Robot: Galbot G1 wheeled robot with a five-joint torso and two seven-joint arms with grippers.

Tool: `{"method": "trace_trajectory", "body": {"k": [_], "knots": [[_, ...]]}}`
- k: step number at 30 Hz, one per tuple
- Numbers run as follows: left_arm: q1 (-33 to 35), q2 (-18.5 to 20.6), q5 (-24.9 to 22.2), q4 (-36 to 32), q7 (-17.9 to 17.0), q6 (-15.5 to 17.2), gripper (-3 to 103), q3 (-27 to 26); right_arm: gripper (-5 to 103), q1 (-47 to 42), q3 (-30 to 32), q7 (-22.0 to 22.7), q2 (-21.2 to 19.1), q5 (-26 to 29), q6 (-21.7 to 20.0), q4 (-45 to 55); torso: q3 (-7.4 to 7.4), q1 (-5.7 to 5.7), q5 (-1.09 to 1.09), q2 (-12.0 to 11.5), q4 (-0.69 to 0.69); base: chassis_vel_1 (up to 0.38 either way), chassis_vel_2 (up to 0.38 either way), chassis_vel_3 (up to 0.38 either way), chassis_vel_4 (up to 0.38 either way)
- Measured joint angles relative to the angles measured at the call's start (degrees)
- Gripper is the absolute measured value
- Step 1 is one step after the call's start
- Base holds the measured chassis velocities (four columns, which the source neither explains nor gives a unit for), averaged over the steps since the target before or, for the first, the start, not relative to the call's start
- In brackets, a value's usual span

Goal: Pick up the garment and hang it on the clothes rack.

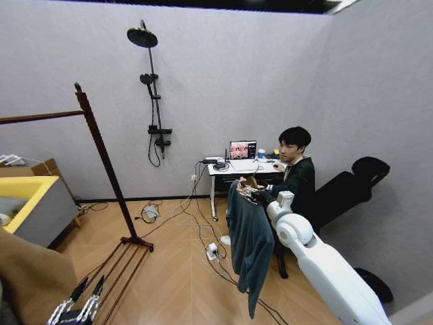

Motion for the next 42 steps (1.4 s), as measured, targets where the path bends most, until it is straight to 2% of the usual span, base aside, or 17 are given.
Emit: {"method": "trace_trajectory", "body": {"k": [1,2,5,6,8,9,11,12,14,15,17,18,21,23,32,35,42], "knots": [[0.0,0.0,0.0,0.0,0.0,0.0,46,0.0,89,0.09,-0.22,0.13,0.26,-0.11,-0.08,-0.18,0.0,0.0,0.0,0.0,0.0,0.0,0.0,0.0,0.0],[0.0,0.0,0.0,0.0,0.0,0.0,46,0.0,89,0.09,-0.22,0.13,0.26,-0.11,-0.08,-0.18,0.0,0.0,0.0,0.0,0.0,0.0,0.0,0.0,0.0],[0.0,0.0,0.0,0.0,0.0,0.0,46,0.0,73,0.1,-0.22,0.26,0.97,-0.31,-0.24,-0.35,0.0,0.0,0.0,0.0,0.0,0.0,0.0,0.0,0.0],[0.0,0.0,0.0,0.0,0.0,0.0,46,0.0,73,0.1,-0.22,0.26,0.97,-0.31,-0.24,-0.35,0.0,0.0,0.0,0.0,0.0,0.0,0.0,0.0,0.0],[0.0,0.0,0.0,0.0,0.0,0.0,46,0.0,62,-0.27,-0.09,0.27,1.05,-0.56,-0.29,-0.34,0.0,0.0,0.0,0.0,0.0,0.0,0.0,0.0,0.0],[0.0,0.0,0.0,0.0,0.0,0.0,46,0.0,62,-0.27,-0.09,0.27,1.05,-0.56,-0.29,-0.34,0.0,0.0,0.0,0.0,0.0,0.0,0.0,0.0,0.0],[0.0,0.0,0.0,0.0,0.0,0.0,46,0.0,51,-0.52,0.14,0.3,1.05,-0.58,-0.31,-0.13,0.0,0.0,0.0,0.0,0.0,0.0,0.0,0.0,0.0],[0.0,0.0,0.0,0.0,0.0,0.0,46,0.0,51,-0.52,0.14,0.3,1.05,-0.58,-0.31,-0.13,0.0,0.0,0.0,0.0,0.0,0.0,0.0,0.0,0.0],[0.0,0.0,0.0,0.0,0.0,0.0,46,0.0,40,-0.78,0.44,0.5,1.03,-0.55,-0.34,0.19,0.0,0.0,0.0,0.0,0.0,0.0,0.0,0.0,0.0],[0.0,0.0,0.0,0.0,0.0,0.0,46,0.0,40,-0.78,0.44,0.5,1.03,-0.55,-0.34,0.19,0.0,0.0,0.0,0.0,0.0,0.0,0.0,0.0,0.0],[0.0,0.0,0.0,0.0,0.0,0.0,46,0.0,30,-1.21,0.97,0.67,1.07,-0.44,-0.46,0.49,0.0,0.0,0.0,0.0,0.0,0.0,0.0,0.0,0.0],[0.0,0.0,0.0,0.0,0.0,0.0,46,0.0,30,-1.21,0.97,0.67,1.07,-0.44,-0.46,0.49,0.0,0.0,0.0,0.0,0.0,0.0,0.0,0.0,0.0],[0.0,0.0,0.0,0.0,0.0,0.0,46,0.0,14,-2.06,1.71,0.79,1.17,-0.36,-0.55,0.97,-0.01,0.0,0.0,0.0,0.0,0.0,0.0,0.0,0.0],[0.0,0.0,0.0,0.0,0.0,0.0,46,0.0,10,-2.25,1.85,0.8,1.13,-0.35,-0.55,1.1,0.0,0.0,0.0,0.01,0.01,0.0,0.0,0.0,0.0],[0.0,0.0,0.0,0.0,0.0,0.0,46,0.0,10,-3.91,3.34,0.89,0.62,2.39,-0.36,3.09,0.0,0.0,0.0,0.01,0.01,0.0,0.0,0.0,0.0],[0.0,0.0,0.0,0.0,-0.01,0.0,46,0.0,10,-7.81,6.65,0.42,-0.38,3.12,1.8,5.3,0.0,0.0,0.0,0.0,0.01,0.0,0.0,0.0,0.0],[0.0,0.0,0.0,0.0,0.01,0.0,46,0.0,10,-14.34,12.28,0.46,-2.53,4.93,2.7,11.23,0.0,-0.01,0.01,0.01,-0.02,0.0,0.0,0.0,0.0]]}}
